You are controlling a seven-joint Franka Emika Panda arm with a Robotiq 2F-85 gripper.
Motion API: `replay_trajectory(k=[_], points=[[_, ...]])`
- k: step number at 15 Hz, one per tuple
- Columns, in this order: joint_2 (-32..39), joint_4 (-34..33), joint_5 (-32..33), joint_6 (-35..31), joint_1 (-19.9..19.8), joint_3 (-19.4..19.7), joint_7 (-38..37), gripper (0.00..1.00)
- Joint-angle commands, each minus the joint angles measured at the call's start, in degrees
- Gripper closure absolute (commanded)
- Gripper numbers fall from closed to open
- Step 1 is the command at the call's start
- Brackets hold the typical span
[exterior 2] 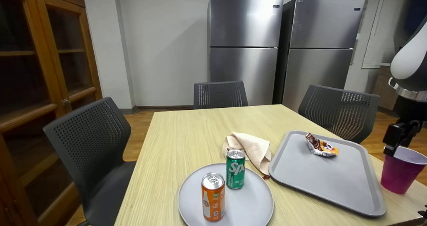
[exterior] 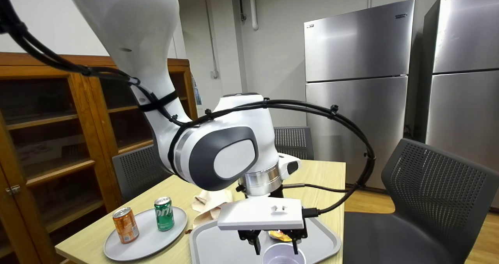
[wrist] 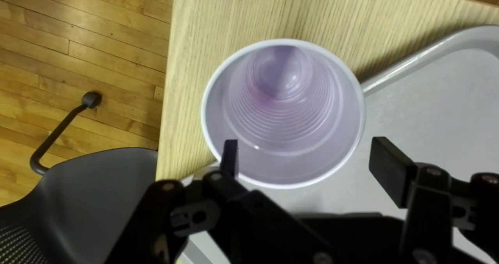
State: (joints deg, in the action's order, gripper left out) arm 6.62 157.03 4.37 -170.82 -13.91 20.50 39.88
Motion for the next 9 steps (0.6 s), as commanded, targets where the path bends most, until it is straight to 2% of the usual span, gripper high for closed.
replay_trajectory(k=[1, 8, 9], points=[[-4.3, 0.3, -0.6, 1.9, -0.2, -0.3, 0.8, 0.0], [-6.0, -1.0, -1.4, 2.7, 0.7, -1.2, 1.2, 0.0], [-4.5, -0.3, 0.0, 0.3, 0.4, -0.4, 0.0, 0.0]])
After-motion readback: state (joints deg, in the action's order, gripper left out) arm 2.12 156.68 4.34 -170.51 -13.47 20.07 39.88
